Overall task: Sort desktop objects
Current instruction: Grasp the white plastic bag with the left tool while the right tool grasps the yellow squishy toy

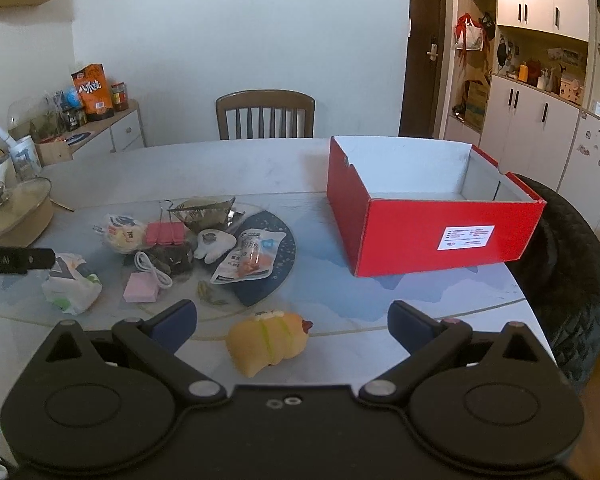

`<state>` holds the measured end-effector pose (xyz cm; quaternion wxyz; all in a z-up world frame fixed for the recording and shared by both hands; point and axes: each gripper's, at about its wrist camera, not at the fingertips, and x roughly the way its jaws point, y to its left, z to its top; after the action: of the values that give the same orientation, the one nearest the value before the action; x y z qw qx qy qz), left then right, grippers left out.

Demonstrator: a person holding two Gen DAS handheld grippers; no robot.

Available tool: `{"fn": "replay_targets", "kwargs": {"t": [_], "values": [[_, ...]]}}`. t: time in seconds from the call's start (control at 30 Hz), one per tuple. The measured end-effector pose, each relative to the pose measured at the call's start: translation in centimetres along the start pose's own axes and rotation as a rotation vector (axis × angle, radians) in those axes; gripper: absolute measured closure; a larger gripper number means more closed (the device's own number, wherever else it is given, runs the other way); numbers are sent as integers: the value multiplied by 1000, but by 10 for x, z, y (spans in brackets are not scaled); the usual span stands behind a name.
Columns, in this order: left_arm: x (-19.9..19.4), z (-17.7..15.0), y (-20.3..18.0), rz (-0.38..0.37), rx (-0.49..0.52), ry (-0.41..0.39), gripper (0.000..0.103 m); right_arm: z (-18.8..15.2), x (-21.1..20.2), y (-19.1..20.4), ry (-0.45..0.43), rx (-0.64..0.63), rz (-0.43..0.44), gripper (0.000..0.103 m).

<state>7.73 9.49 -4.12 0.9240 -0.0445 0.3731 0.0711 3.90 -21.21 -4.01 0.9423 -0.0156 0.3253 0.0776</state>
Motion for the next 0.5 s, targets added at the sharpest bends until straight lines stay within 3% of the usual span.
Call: {"fn": "replay_targets", "kwargs": {"t": [0.23,0.5], "values": [[34,6,12,40,-26,87,1,-4,22,5,30,-26,-6,1],[64,10,24,20,-75,175,1,-13,51,14,92,-49,-5,2]]}}
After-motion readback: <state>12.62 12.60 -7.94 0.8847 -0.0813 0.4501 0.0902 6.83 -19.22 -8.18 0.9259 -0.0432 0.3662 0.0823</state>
